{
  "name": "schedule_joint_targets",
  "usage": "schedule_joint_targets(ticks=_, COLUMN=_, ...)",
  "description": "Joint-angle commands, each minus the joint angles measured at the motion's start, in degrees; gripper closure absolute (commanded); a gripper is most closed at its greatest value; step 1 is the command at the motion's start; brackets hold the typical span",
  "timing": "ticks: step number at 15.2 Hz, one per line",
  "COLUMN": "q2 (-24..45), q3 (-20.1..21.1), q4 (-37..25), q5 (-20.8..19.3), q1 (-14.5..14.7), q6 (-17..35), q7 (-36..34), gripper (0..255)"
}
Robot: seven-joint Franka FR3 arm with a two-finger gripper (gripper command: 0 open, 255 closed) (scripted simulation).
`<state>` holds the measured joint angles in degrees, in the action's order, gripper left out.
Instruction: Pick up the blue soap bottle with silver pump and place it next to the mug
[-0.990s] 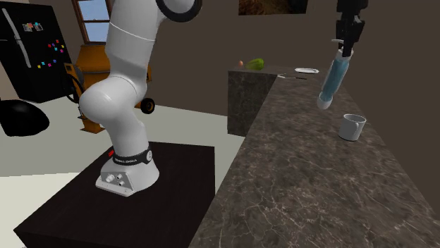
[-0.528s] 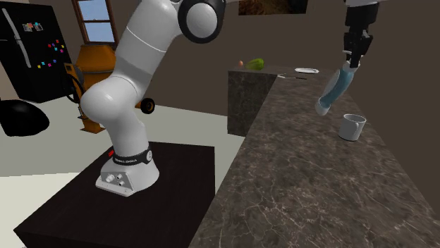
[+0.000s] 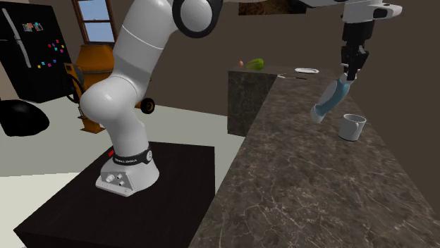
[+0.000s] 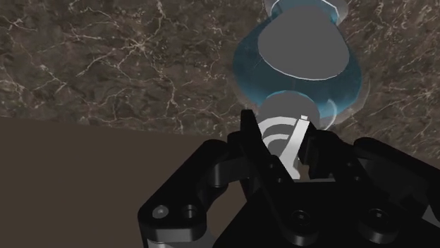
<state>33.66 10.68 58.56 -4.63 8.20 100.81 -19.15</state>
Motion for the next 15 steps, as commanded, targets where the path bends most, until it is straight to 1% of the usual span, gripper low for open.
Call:
schedule_joint_targets(ticks=1, q2=-1.03, q3=0.06, q4=3.36, q5=0.12, q1=-0.24, q6=2.39, q7=-0.09, gripper=255)
schedule_joint_targets(ticks=8, q2=-1.91, q3=0.04, q4=10.21, q5=0.2, q1=-0.72, q6=8.34, q7=-0.14, gripper=255)
schedule_joint_targets(ticks=15, q2=-1.78, q3=-0.04, q4=15.42, q5=0.12, q1=-0.99, q6=13.66, q7=-0.21, gripper=255)
